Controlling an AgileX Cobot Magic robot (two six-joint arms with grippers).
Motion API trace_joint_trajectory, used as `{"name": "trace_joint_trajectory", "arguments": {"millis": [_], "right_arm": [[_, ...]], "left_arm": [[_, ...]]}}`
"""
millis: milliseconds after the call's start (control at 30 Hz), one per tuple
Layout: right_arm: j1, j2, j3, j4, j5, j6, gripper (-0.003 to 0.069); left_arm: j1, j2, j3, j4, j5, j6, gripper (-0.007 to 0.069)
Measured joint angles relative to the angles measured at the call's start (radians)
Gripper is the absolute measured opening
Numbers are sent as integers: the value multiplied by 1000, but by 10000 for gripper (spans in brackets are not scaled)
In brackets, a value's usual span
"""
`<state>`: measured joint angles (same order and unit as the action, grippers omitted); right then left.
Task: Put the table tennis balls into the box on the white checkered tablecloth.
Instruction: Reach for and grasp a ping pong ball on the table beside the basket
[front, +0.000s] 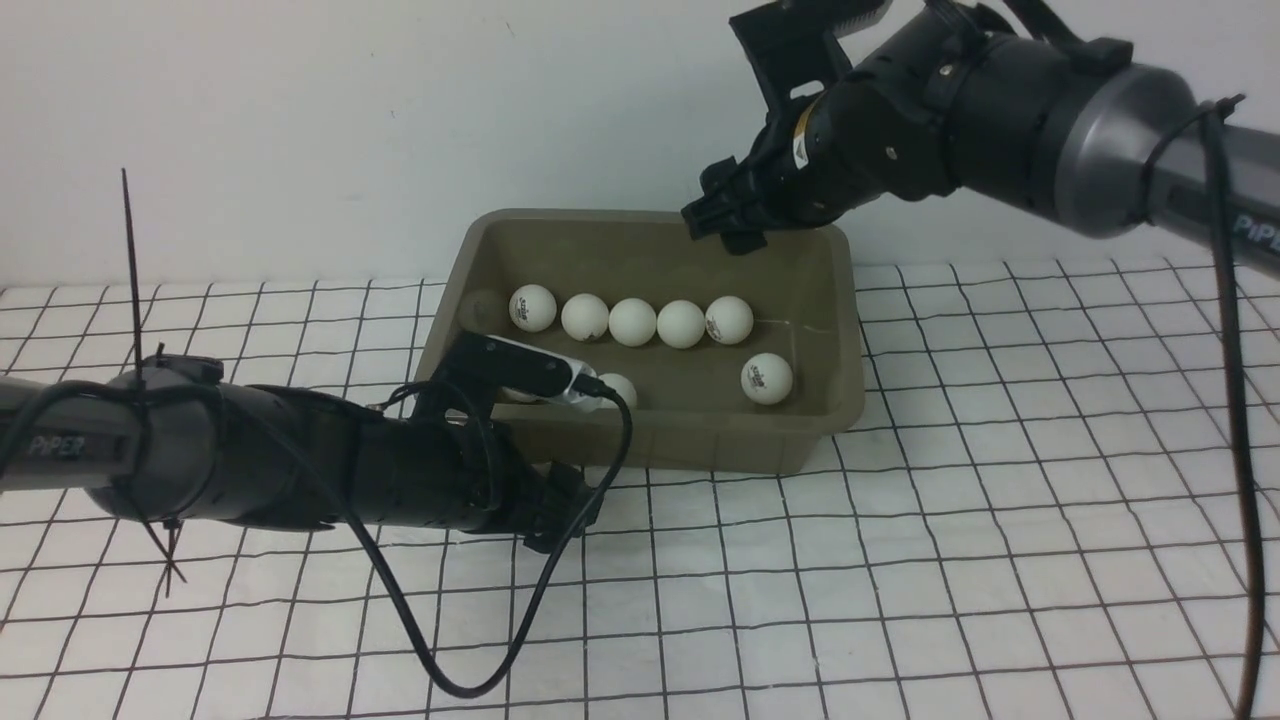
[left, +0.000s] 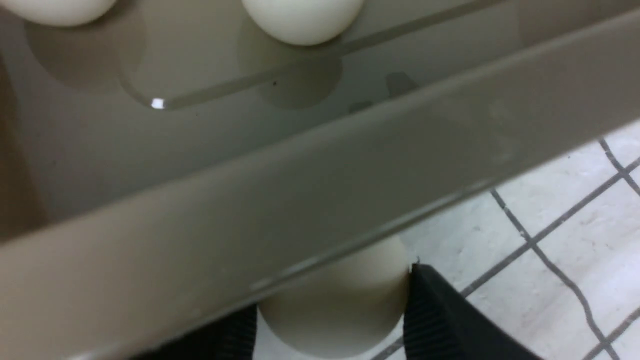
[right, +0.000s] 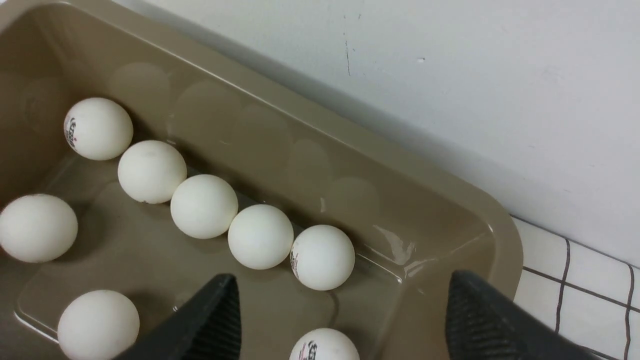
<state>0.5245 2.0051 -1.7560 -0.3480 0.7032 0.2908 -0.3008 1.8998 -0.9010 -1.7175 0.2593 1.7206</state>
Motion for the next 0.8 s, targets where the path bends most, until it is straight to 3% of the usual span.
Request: {"name": "trace_joint_trajectory", "arguments": {"millis": [467, 800], "right_arm": [[0, 0, 0, 0, 0, -3, 500], [0, -1, 0, 0, 1, -3, 500]], "left_arm": [[0, -6, 14, -4, 6, -45, 335], [0, -108, 155, -5, 20, -51, 335]]}}
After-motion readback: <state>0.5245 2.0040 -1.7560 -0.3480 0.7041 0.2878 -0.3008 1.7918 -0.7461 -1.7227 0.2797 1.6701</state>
